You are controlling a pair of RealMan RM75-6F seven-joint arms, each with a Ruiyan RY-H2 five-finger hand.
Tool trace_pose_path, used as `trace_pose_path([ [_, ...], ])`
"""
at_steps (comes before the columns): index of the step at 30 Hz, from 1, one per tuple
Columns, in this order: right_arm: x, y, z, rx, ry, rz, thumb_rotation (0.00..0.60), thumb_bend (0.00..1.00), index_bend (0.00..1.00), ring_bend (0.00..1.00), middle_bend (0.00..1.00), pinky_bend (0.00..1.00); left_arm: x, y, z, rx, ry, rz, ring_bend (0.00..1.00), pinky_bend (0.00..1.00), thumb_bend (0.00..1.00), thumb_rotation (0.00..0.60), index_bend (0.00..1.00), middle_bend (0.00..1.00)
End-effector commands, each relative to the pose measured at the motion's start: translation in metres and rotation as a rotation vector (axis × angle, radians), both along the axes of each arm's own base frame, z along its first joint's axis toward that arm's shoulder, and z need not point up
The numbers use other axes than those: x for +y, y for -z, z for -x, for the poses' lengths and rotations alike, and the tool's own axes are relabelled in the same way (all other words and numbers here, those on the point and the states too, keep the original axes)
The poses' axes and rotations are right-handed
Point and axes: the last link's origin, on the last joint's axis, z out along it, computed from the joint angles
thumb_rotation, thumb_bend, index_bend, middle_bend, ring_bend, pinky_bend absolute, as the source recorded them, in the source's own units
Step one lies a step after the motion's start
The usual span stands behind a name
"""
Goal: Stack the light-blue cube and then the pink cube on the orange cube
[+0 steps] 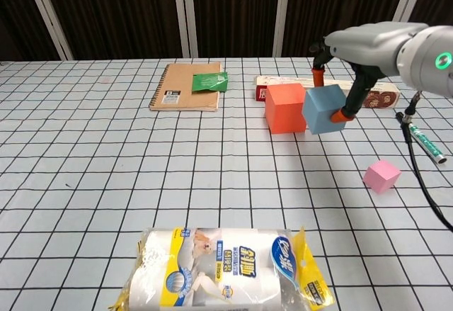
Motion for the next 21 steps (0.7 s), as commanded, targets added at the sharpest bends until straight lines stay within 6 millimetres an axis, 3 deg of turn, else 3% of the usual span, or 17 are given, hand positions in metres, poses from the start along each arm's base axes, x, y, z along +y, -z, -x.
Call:
trace_pose_path([
  [1,-0.022,-0.013,-0.01,0.007,0.013,0.001,0.6,0.35,0.52,0.0,0.0,0.0,0.0,-0.001,0.001,-0.001,-0.005,-0.005,0.0,0.0,0.11,0.6,0.02,0.0],
  [8,-0.05,-0.021,-0.021,-0.015,0.046,0.001,0.6,0.35,0.52,0.0,0.0,0.0,0.001,-0.001,0.002,-0.001,-0.018,-0.012,0.0,0.0,0.11,0.6,0.02,0.0],
  [21,-0.082,0.009,-0.05,-0.013,0.065,-0.064,0.6,0.35,0.52,0.0,0.0,0.0,0.005,-0.002,0.005,0.004,-0.044,-0.028,0.0,0.0,0.11,0.6,0.02,0.0],
])
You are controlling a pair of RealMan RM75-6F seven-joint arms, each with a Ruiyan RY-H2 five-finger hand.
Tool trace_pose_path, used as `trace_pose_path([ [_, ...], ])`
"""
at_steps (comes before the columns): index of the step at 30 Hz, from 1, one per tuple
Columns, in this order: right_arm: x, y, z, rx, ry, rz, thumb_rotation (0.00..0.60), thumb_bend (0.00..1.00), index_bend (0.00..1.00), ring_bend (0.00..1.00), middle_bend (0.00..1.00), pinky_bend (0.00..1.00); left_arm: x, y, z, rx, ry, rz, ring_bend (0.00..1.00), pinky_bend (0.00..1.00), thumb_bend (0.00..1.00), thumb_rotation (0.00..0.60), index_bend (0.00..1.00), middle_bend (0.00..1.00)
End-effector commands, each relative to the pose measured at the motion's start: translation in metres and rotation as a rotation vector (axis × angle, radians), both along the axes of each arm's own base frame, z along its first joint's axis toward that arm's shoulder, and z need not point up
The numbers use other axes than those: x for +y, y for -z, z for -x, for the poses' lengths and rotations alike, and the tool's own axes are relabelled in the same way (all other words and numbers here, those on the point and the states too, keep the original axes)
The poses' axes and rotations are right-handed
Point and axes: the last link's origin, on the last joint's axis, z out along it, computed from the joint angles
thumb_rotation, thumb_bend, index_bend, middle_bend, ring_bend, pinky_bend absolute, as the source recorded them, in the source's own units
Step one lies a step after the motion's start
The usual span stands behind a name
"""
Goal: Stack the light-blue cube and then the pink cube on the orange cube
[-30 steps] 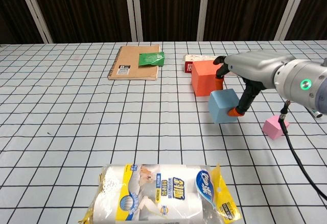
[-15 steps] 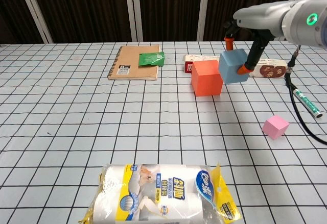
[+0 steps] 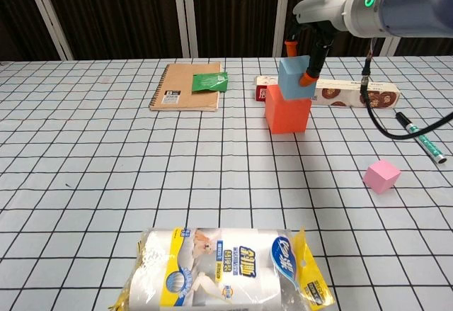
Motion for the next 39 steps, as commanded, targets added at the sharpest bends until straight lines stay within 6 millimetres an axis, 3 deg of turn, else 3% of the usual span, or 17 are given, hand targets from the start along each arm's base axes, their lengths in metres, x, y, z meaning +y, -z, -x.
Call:
trace_pose_path([
  [1,-0.006,0.009,-0.006,0.005,-0.006,-0.018,0.6,0.35,0.52,0.0,0.0,0.0,0.001,-0.001,0.001,-0.001,-0.007,-0.003,0.0,0.0,0.11,0.6,0.02,0.0],
  [13,-0.023,0.022,-0.019,0.016,-0.019,-0.036,0.6,0.35,0.52,0.0,0.0,0.0,0.006,-0.001,0.004,0.001,-0.031,-0.011,0.0,0.0,0.11,0.6,0.02,0.0],
  [22,-0.032,0.018,-0.026,0.018,-0.029,-0.032,0.6,0.35,0.52,0.0,0.0,0.0,0.007,-0.002,0.006,0.002,-0.048,-0.024,0.0,0.0,0.11,0.6,0.02,0.0],
  [39,-0.042,0.014,-0.007,0.011,0.018,-0.039,0.6,0.35,0.52,0.0,0.0,0.0,0.007,-0.001,0.005,0.012,-0.055,-0.026,0.0,0.0,0.11,0.6,0.02,0.0],
])
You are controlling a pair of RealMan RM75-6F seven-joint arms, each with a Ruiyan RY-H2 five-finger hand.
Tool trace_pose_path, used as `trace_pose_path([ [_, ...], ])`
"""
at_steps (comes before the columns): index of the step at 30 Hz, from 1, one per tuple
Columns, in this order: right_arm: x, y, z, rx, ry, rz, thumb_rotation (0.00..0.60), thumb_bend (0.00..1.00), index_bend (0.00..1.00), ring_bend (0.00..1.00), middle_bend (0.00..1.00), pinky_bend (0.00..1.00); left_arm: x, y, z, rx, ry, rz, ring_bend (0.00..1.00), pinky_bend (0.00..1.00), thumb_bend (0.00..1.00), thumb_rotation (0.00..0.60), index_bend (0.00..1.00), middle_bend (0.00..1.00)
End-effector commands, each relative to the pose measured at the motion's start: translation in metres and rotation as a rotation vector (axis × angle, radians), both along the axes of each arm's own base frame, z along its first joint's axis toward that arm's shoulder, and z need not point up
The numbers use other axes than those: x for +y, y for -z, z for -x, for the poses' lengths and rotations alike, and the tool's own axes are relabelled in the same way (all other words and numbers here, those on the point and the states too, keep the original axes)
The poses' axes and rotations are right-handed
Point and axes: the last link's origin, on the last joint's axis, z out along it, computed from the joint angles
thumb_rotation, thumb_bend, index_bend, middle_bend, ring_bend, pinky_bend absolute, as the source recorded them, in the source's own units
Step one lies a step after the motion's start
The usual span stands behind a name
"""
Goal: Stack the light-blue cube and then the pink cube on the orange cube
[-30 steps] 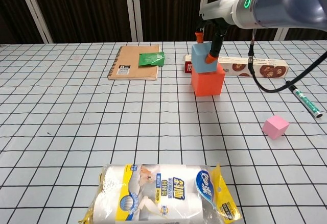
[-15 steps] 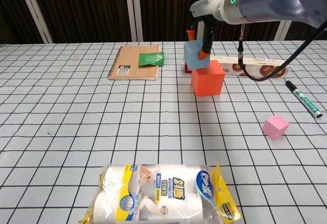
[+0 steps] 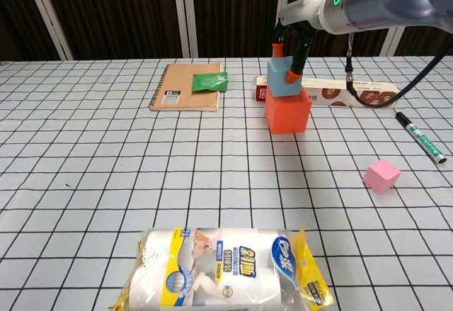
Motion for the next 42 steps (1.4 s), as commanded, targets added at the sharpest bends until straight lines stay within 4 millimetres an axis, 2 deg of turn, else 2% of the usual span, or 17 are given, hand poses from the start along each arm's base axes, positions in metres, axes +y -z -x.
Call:
trace_pose_path([
  [1,-0.0008,0.0009,-0.0005,0.001,-0.004,-0.001,0.6,0.35,0.52,0.0,0.0,0.0,-0.0003,-0.0002,-0.0001,0.0,0.0,-0.001,0.0,0.0,0.11,0.6,0.02,0.0],
  [20,-0.0083,0.0062,0.002,0.005,0.014,0.002,0.6,0.35,0.52,0.0,0.0,0.0,-0.0007,-0.0023,0.0012,-0.003,-0.006,-0.01,0.0,0.0,0.11,0.6,0.02,0.0],
  [42,-0.006,0.0028,0.0083,0.012,0.017,-0.003,0.6,0.35,0.52,0.0,0.0,0.0,-0.0008,-0.0005,0.0,0.0,-0.004,-0.005,0.0,0.0,0.11,0.6,0.02,0.0],
])
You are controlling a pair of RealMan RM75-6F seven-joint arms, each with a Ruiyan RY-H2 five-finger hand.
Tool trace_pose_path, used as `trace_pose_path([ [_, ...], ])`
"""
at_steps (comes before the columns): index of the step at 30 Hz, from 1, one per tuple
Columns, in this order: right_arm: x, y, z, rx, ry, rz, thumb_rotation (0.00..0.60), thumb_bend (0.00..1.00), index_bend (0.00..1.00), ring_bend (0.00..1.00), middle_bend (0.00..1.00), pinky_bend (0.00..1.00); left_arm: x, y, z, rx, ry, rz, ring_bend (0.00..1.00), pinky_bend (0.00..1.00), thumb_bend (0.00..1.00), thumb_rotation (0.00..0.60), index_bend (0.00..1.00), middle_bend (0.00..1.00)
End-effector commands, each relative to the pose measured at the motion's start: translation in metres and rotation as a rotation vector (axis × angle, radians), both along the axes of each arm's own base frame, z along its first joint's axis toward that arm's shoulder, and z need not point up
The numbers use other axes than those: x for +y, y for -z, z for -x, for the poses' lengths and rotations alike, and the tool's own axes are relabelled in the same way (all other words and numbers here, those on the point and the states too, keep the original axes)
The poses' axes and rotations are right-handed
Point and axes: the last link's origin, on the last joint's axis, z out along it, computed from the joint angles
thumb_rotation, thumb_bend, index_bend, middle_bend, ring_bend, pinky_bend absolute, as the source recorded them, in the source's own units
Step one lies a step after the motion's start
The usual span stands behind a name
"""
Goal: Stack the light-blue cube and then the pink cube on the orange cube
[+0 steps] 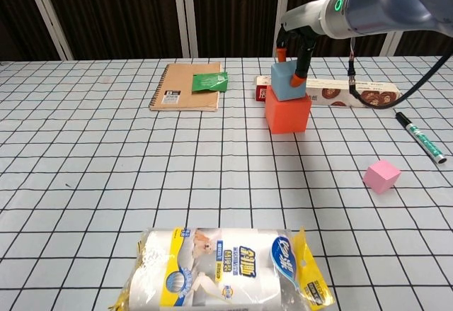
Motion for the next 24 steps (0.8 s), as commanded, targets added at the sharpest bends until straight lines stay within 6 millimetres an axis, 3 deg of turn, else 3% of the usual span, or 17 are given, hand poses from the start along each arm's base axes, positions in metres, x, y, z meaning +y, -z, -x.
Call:
trace_pose_path([
  [1,-0.0009,-0.001,-0.0004,-0.003,-0.001,0.004,0.6,0.35,0.52,0.0,0.0,0.0,-0.0003,0.0,-0.0002,0.0,0.001,-0.001,0.0,0.0,0.11,0.6,0.02,0.0],
  [24,0.0003,0.0007,-0.0037,-0.002,-0.003,0.006,0.6,0.35,0.52,0.0,0.0,0.0,-0.0003,-0.0004,-0.0001,-0.002,0.001,-0.001,0.0,0.0,0.11,0.6,0.02,0.0],
])
